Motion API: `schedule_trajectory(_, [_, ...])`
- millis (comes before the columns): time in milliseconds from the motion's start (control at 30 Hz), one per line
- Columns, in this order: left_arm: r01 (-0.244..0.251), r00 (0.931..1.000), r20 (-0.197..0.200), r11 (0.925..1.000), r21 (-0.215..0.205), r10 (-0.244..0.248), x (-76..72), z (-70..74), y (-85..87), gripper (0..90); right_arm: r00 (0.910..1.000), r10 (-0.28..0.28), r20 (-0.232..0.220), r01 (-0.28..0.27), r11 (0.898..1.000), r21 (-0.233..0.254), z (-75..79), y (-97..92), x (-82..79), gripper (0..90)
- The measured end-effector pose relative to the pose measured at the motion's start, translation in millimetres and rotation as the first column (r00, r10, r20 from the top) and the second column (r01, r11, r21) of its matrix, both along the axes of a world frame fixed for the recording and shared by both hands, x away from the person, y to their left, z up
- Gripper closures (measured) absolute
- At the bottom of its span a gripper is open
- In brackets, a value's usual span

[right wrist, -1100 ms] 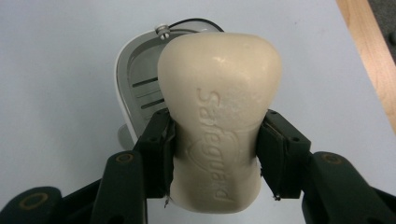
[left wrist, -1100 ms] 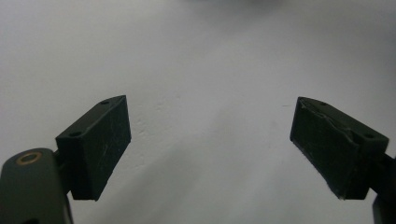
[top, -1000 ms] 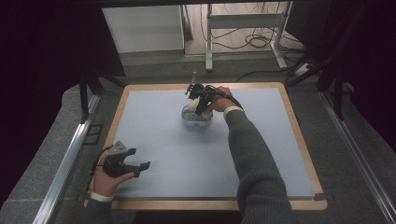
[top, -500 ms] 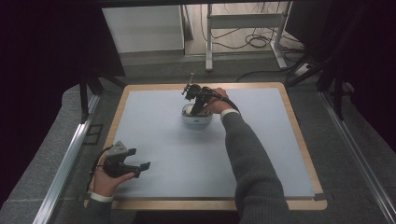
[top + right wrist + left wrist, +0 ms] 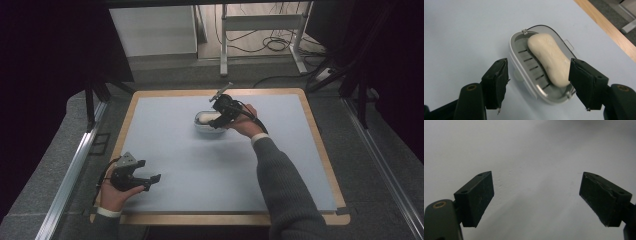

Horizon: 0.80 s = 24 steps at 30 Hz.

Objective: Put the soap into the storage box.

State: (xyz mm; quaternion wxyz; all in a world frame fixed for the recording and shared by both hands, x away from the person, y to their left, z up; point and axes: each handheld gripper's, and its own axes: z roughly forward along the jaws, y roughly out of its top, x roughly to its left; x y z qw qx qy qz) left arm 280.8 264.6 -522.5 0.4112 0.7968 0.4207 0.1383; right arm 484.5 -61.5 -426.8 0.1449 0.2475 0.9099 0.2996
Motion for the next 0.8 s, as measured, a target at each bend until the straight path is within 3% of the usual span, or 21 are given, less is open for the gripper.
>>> schedule_trajectory(100, [-0.006, 1.0, 0.006, 0.9999, -0.008, 0.006, 0.3, 1.6, 1.6, 13.0, 0.9999, -0.016, 0.005, 0.015, 1.0, 0.019, -1.8, -8.8, -7.1, 31.3])
schedule_trajectory(367, [0.006, 0.9998, 0.021, 1.0, 0.0, -0.006, 6.5, 6.0, -1.3, 13.0, 0.9954, -0.092, 0.025, 0.09, 0.991, 0.098, -14.7, -63.8, -44.3, 29.6])
schedule_trajectory(500, [0.015, 0.9997, 0.018, 0.9999, 0.002, -0.015, 8.4, 4.5, -4.7, 13.1, 0.9913, -0.128, 0.029, 0.125, 0.986, 0.108, -23.7, -85.1, -60.3, 29.0])
schedule_trajectory(600, [0.024, 0.9996, 0.015, 0.9997, 0.005, -0.024, 7.0, 3.0, -8.2, 13.0, 0.9848, -0.173, 0.018, 0.168, 0.975, 0.145, -34.8, -113.6, -81.7, 28.8])
schedule_trajectory(767, [0.022, 0.9996, 0.019, 0.9997, 0.01, -0.022, 4.2, 4.6, -9.5, 13.1, 0.9774, -0.211, 0.006, 0.207, 0.964, 0.165, -46.2, -135.4, -97.7, 28.2])
schedule_trajectory(800, [0.021, 0.9996, 0.02, 0.9997, 0.011, -0.021, 3.5, 4.9, -9.8, 13.0, 0.971, -0.239, -0.004, 0.236, 0.954, 0.186, -52.7, -147.4, -105.6, 28.0])
